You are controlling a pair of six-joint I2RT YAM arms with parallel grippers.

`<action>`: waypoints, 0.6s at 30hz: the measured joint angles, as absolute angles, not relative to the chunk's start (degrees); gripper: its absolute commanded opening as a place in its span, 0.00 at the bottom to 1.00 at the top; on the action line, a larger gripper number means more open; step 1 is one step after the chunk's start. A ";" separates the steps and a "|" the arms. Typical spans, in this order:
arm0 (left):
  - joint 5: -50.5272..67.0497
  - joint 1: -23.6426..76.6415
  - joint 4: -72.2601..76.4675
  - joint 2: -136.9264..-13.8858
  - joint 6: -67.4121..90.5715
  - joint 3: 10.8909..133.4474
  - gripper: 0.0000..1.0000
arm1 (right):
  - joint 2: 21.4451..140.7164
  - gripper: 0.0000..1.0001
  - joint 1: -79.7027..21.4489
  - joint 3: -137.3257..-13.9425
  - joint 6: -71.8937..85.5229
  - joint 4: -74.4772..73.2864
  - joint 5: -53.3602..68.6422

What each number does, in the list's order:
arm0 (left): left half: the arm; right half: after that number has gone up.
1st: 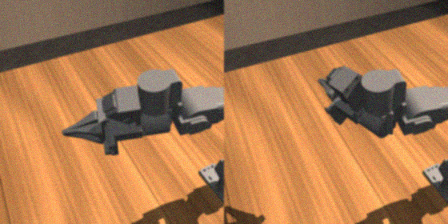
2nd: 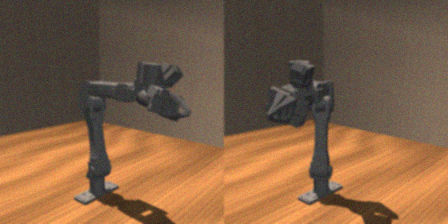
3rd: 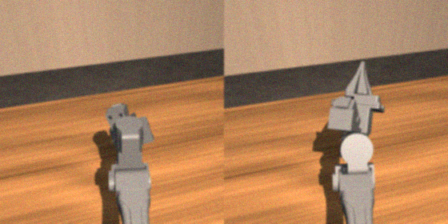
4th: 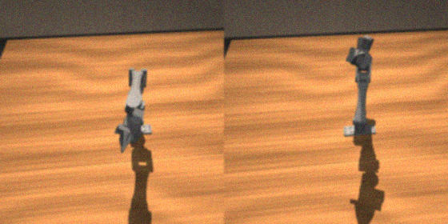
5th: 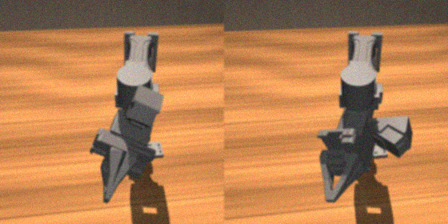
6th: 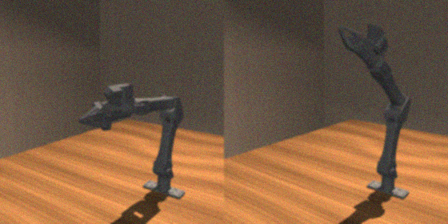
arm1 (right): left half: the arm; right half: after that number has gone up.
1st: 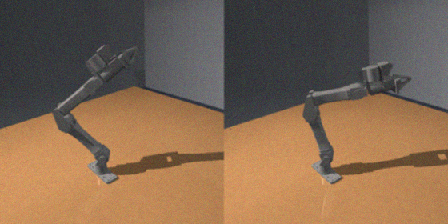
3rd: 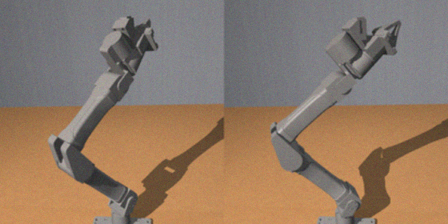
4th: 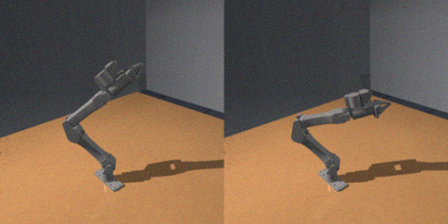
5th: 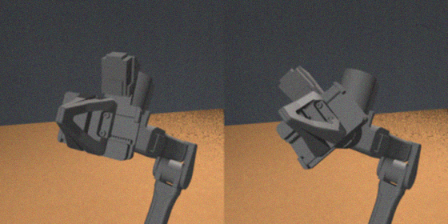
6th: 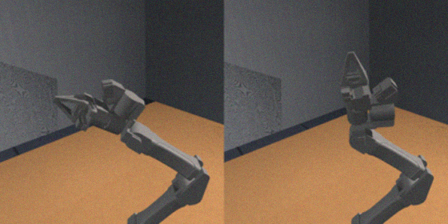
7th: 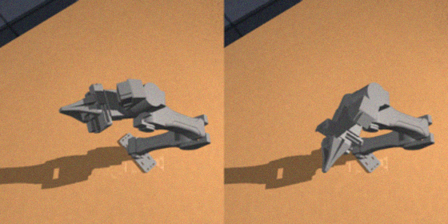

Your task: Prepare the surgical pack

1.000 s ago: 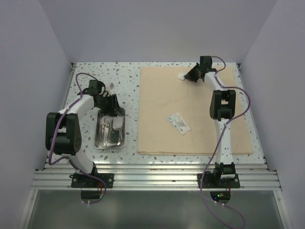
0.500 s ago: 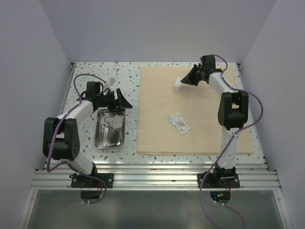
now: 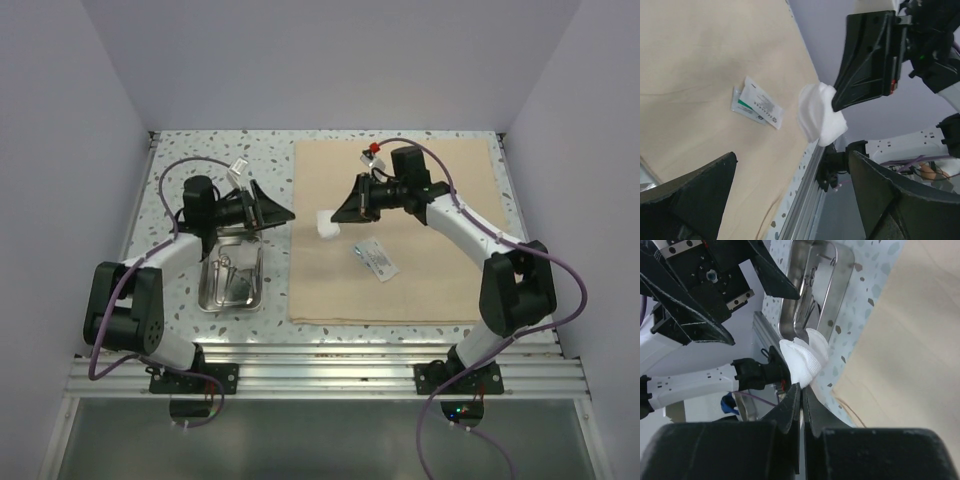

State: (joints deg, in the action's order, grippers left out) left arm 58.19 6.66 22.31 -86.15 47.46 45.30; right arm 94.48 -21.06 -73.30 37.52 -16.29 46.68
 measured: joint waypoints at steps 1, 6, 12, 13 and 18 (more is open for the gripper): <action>58.63 7.29 24.95 -86.00 49.21 44.56 0.99 | 94.48 0.00 -21.21 -72.44 37.78 -15.86 47.81; 60.34 11.77 33.52 -85.91 53.39 43.92 0.99 | 94.48 0.00 -21.47 -71.83 38.63 -14.09 52.12; 60.90 14.81 38.09 -85.91 55.37 43.92 1.00 | 94.48 0.00 -22.24 -72.36 39.83 -12.05 54.76; 60.88 14.83 38.65 -85.93 55.64 43.92 1.00 | 94.48 0.00 -22.44 -72.53 39.97 -11.86 55.13; 60.75 15.86 40.71 -87.61 57.17 43.92 1.00 | 94.48 0.00 -23.18 -73.19 40.95 -10.81 56.14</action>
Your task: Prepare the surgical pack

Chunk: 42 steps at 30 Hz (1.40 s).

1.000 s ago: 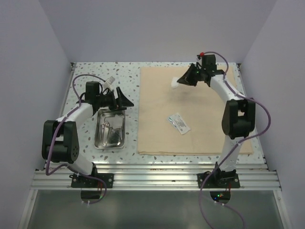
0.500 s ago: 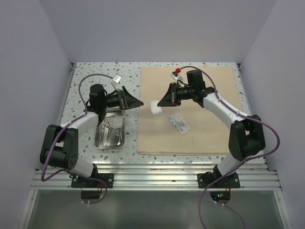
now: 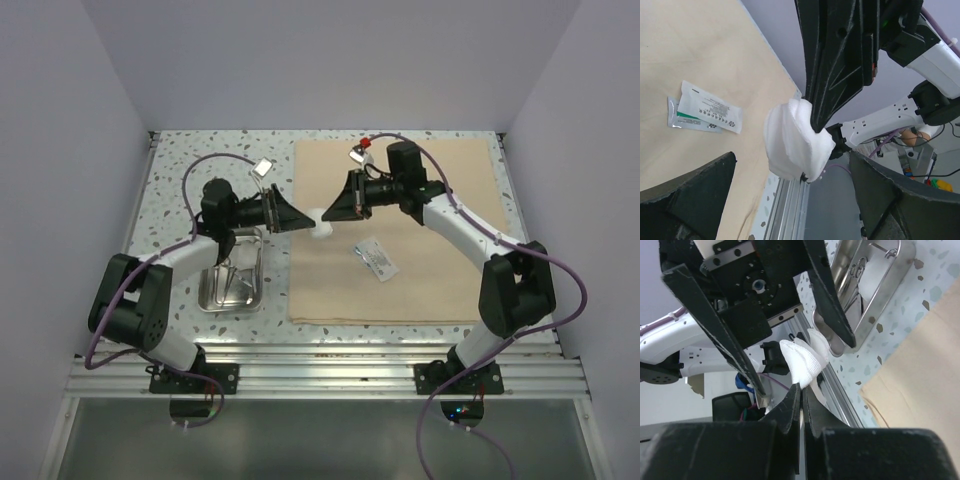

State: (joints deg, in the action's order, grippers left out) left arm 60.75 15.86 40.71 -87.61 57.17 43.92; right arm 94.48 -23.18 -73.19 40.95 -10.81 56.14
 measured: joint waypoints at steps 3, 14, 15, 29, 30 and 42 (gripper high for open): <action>60.69 16.69 41.17 -88.77 58.04 43.92 0.99 | 94.48 0.00 -23.44 -73.34 41.28 -10.24 56.58; 61.01 17.63 44.60 -90.32 62.22 43.92 0.00 | 94.56 0.15 -24.40 -73.63 41.36 -10.07 56.16; 61.21 17.56 44.64 -90.32 62.06 43.92 0.00 | 94.67 0.25 -24.47 -73.91 41.10 -10.44 55.79; 44.10 -0.73 -11.09 -85.62 28.93 47.59 0.00 | 99.46 0.76 -22.09 -82.78 31.35 -31.44 37.91; 42.00 -1.87 -14.63 -84.16 27.31 47.22 0.00 | 100.18 0.76 -21.76 -82.81 31.22 -32.10 37.54; 32.69 -4.38 -30.61 -73.58 21.89 40.82 0.00 | 105.67 0.76 -21.04 -86.21 29.04 -37.04 36.42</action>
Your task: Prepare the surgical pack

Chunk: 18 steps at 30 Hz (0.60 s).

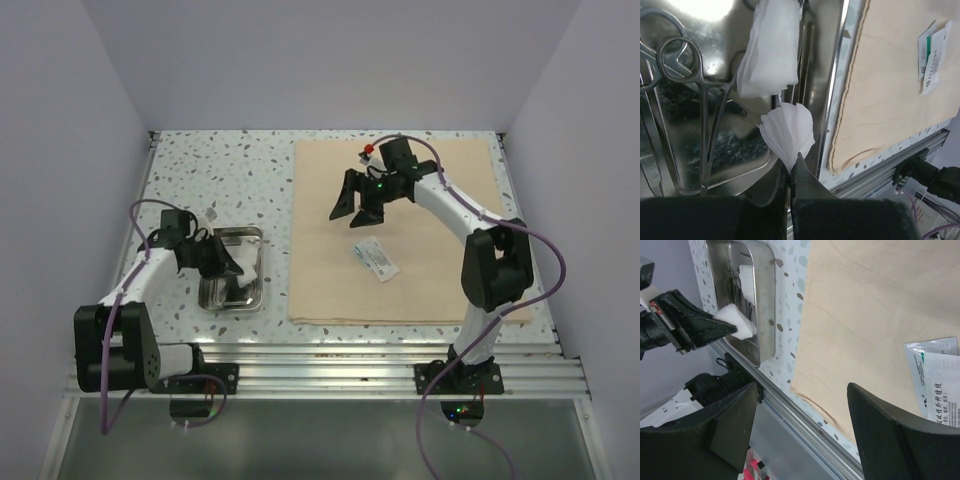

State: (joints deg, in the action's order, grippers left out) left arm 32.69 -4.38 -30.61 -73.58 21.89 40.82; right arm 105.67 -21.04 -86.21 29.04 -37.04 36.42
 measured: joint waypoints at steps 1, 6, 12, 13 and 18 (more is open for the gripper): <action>32.58 -4.36 -31.27 -73.95 21.91 40.32 0.00 | 105.67 0.76 -21.04 -86.37 28.84 -37.26 36.38; 31.66 -4.38 -32.47 -77.21 22.11 39.09 0.00 | 106.02 0.77 -20.97 -87.29 26.61 -40.16 34.74; 27.99 -4.38 -34.59 -80.20 22.96 38.79 0.32 | 107.74 0.80 -20.93 -88.60 22.81 -45.93 29.08; 27.51 -4.38 -35.00 -80.38 23.16 38.89 0.37 | 108.42 0.82 -20.93 -89.36 21.98 -47.68 27.46; 25.17 -4.38 -37.67 -80.36 23.24 41.21 0.61 | 110.63 0.97 -20.91 -90.48 17.15 -54.50 17.89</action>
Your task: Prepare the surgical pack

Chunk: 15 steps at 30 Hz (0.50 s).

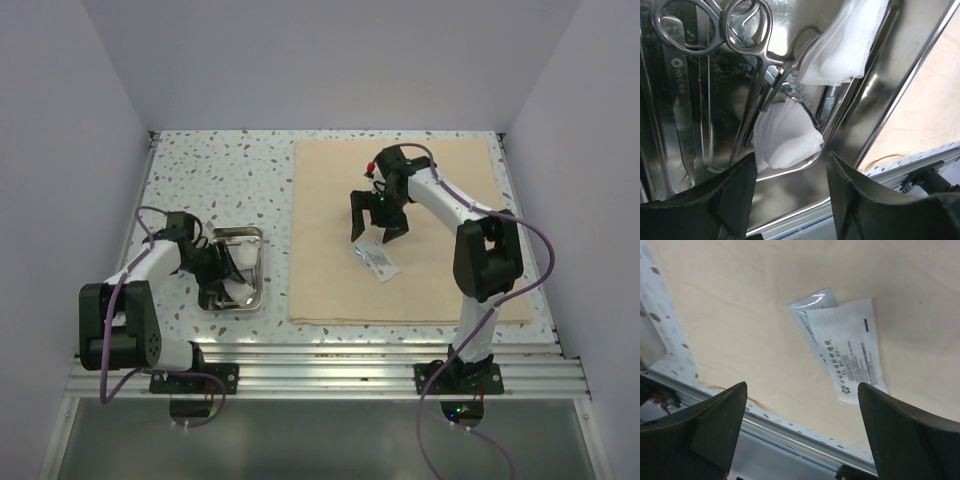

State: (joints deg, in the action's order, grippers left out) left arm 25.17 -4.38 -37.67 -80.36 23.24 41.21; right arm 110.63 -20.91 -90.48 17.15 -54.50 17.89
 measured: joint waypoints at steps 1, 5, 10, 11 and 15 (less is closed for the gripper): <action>24.88 -4.38 -38.11 -80.20 23.24 41.78 0.62 | 110.67 0.97 -20.91 -90.45 16.36 -55.57 16.16; 24.34 -4.38 -39.27 -79.11 23.35 43.46 0.65 | 110.63 0.94 -20.99 -90.06 14.44 -57.47 11.51; 24.18 -4.38 -40.03 -78.04 23.38 44.42 0.66 | 110.61 0.92 -22.55 -87.88 13.82 -58.43 7.35; 24.12 -4.38 -40.05 -77.95 23.38 44.42 0.67 | 110.63 0.93 -23.16 -87.70 13.80 -58.63 6.50; 23.77 -4.38 -40.49 -77.69 23.35 44.51 0.72 | 111.77 0.94 -25.08 -87.66 12.91 -58.48 4.58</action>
State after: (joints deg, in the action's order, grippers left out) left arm 23.77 -4.38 -40.49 -77.69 23.35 44.51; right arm 111.77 -25.08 -87.66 12.91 -58.48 4.58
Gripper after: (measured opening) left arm 0.709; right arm 0.934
